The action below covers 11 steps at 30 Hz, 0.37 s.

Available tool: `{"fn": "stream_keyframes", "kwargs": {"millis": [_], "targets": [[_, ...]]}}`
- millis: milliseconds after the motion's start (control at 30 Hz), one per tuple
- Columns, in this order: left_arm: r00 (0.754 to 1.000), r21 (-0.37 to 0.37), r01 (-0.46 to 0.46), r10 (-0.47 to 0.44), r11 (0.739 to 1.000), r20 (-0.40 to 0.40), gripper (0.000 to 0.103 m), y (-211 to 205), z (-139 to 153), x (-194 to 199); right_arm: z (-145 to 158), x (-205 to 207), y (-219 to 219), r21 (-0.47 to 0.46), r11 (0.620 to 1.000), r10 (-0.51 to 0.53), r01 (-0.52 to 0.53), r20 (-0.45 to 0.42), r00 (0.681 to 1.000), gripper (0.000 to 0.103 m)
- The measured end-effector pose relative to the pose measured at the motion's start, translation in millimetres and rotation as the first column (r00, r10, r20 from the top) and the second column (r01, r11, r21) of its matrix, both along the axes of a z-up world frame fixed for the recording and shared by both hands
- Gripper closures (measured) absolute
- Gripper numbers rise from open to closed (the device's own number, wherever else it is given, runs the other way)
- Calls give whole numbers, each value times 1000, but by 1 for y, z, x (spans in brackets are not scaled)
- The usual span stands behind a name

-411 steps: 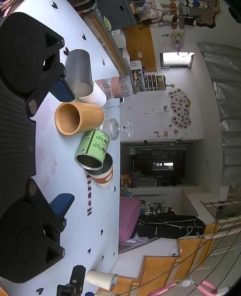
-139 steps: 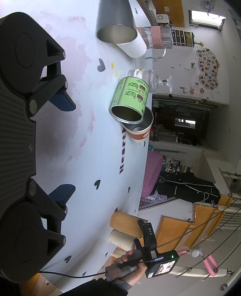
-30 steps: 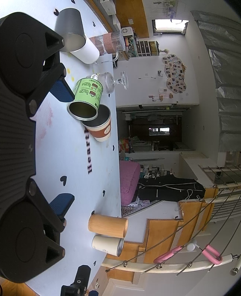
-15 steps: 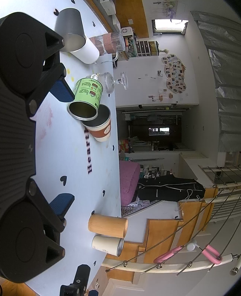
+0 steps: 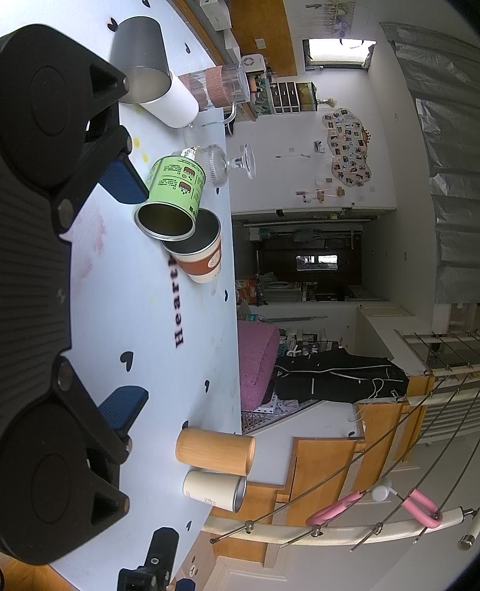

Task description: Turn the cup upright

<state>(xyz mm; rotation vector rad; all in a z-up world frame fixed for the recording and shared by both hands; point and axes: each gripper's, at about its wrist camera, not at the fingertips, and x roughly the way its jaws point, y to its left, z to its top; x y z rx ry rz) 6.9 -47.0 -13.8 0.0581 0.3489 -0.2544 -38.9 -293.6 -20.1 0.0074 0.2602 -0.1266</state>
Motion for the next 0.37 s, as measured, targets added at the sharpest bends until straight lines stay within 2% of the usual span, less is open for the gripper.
{"fn": "stream_keyframes", "kwargs": {"millis": [367], "targets": [[1000,1,-1,1,1000,0,0,0,0,0,-1,0,1,-1,1000,2,-2,-1,1000,0]]}}
